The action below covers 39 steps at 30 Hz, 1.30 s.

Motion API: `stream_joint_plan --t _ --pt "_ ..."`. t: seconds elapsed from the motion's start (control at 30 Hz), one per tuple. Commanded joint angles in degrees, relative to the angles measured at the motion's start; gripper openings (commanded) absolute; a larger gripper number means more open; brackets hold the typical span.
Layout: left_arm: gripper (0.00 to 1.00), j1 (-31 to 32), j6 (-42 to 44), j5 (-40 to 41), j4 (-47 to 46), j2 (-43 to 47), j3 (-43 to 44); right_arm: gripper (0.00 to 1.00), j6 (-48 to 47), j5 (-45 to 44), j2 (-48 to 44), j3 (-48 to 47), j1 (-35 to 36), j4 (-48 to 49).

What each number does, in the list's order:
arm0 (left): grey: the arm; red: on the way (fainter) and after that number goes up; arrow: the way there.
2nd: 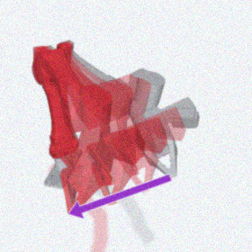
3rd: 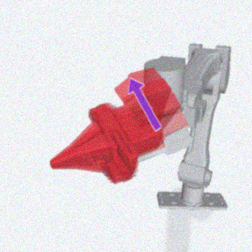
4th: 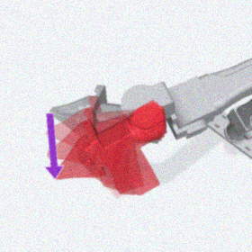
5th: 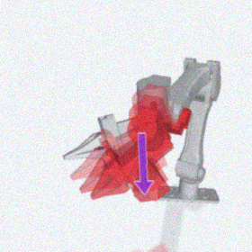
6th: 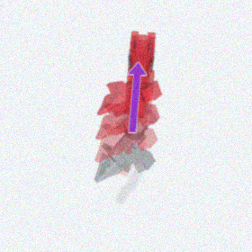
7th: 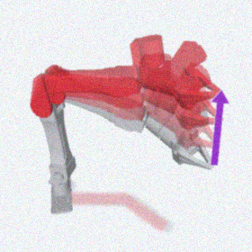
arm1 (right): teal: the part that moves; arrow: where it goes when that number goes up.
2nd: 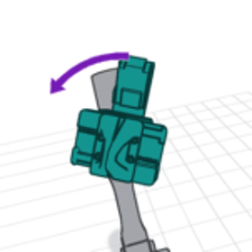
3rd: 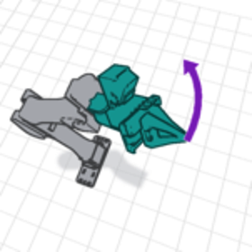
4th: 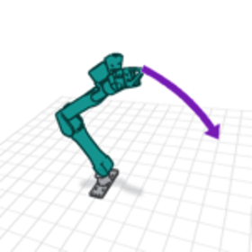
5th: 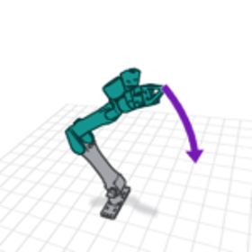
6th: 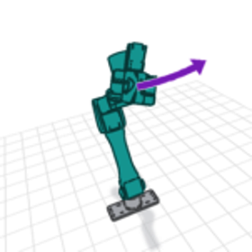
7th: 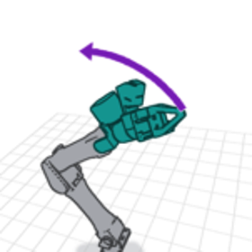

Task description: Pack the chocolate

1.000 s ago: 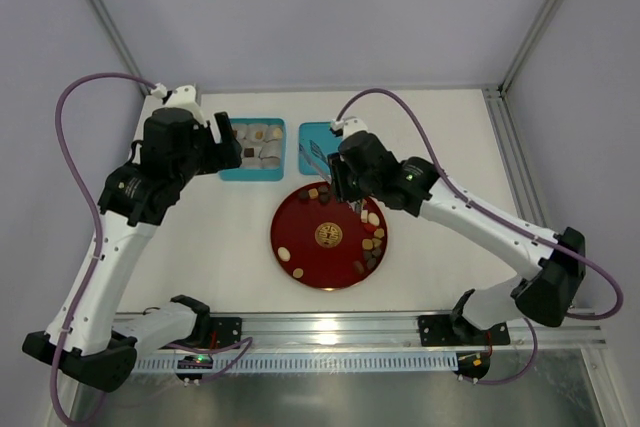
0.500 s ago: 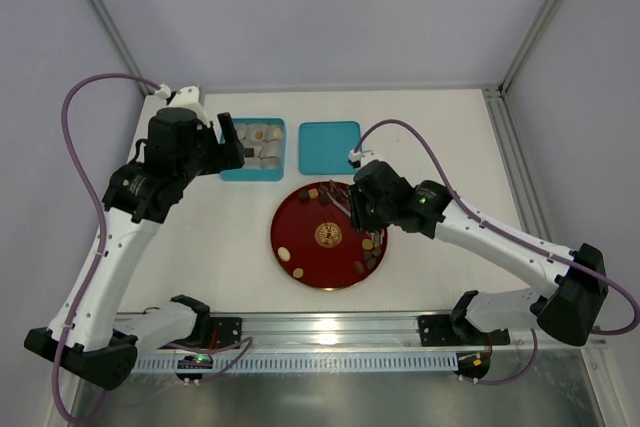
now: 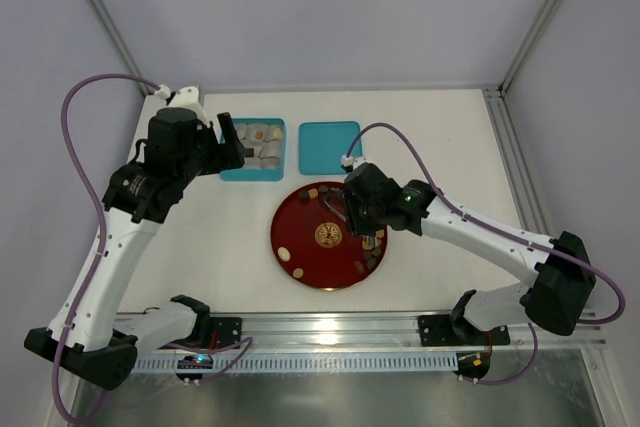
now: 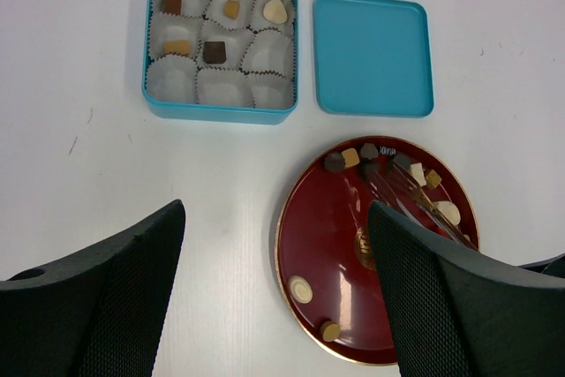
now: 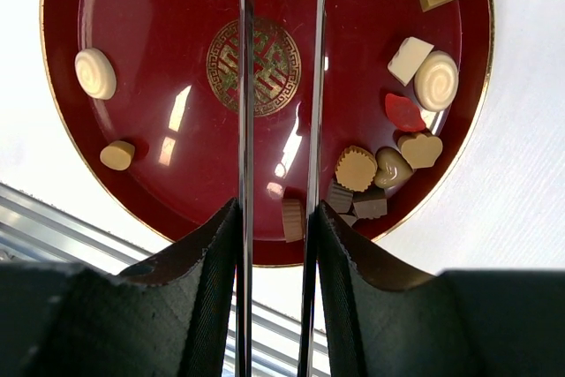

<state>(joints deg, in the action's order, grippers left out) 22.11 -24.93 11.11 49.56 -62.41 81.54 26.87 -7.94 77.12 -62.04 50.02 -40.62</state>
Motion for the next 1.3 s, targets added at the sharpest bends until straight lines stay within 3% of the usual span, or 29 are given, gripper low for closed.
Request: stream_joint_plan --t 0.0,0.9,1.27 --pt "0.82 -0.1 0.1 -0.1 -1.9 -0.2 0.0 0.41 0.4 -0.6 1.1 -1.2 -0.1 2.3" --pt "0.82 -0.1 0.6 0.2 -2.3 -0.4 -0.4 0.42 0.5 -1.8 5.3 -2.1 -0.1 3.9" --pt "0.82 -0.1 0.7 0.1 -2.3 -0.3 -0.2 0.36 0.5 -1.8 5.7 -1.8 -0.1 4.6"
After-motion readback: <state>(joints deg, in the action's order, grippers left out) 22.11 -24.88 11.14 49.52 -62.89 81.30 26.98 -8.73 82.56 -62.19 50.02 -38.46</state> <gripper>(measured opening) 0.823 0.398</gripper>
